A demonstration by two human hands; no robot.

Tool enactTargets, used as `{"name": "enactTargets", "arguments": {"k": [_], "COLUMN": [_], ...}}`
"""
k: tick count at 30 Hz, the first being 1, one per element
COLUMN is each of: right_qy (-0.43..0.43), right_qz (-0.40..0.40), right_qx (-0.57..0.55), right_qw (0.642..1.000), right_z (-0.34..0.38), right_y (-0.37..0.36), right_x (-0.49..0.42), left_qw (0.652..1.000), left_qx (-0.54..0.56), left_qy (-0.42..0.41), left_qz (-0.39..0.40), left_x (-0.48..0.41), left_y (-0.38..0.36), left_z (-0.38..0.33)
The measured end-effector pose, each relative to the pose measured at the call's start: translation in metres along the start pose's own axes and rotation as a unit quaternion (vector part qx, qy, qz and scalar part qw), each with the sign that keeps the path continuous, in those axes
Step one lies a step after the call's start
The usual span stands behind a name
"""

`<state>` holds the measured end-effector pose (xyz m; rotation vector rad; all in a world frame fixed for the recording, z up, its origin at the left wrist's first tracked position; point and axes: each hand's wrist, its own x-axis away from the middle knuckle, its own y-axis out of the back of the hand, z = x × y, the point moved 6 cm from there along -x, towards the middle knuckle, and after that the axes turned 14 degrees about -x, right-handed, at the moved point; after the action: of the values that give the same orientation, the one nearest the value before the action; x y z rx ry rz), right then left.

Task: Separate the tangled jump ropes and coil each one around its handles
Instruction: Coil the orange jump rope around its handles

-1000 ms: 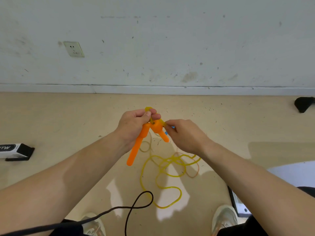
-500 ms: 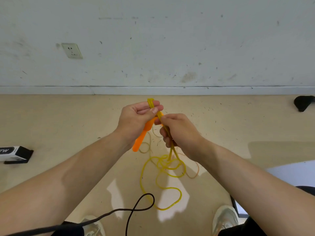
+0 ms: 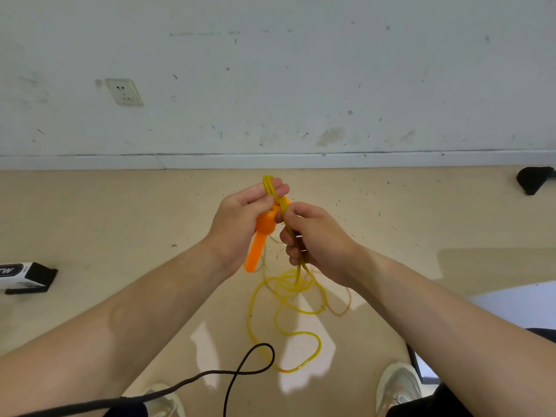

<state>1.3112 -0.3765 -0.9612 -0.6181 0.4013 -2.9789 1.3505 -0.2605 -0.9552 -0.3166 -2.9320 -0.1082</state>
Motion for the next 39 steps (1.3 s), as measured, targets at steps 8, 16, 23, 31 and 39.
{"name": "enactTargets", "arguments": {"k": [8,16,23,31,39], "right_qy": [0.025,0.040,0.165,0.194,0.281], "right_qz": [-0.034,-0.013,-0.042,-0.017,-0.022], "right_qx": [-0.136,-0.031,0.258,0.395,0.358], "right_qw": [0.990,0.999,0.951,0.898,0.890], "right_z": [0.000,-0.005,-0.006,-0.009,-0.009], "right_y": [-0.010,-0.027,-0.024,-0.034,-0.040], "right_x": [0.008,0.016,0.011,0.013,0.024], "left_qw": [0.993,0.991,0.983,0.981,0.980], "left_qx": [-0.091,-0.024,0.063,0.035,0.077], "left_qy": [-0.059,-0.055,0.061,0.046,0.047], "left_qz": [-0.050,-0.122,-0.160,-0.183,-0.175], "left_x": [0.006,0.003,-0.006,0.004,-0.008], "left_y": [-0.002,0.001,0.007,-0.001,-0.001], "left_z": [-0.010,-0.017,0.002,0.001,-0.004]}}
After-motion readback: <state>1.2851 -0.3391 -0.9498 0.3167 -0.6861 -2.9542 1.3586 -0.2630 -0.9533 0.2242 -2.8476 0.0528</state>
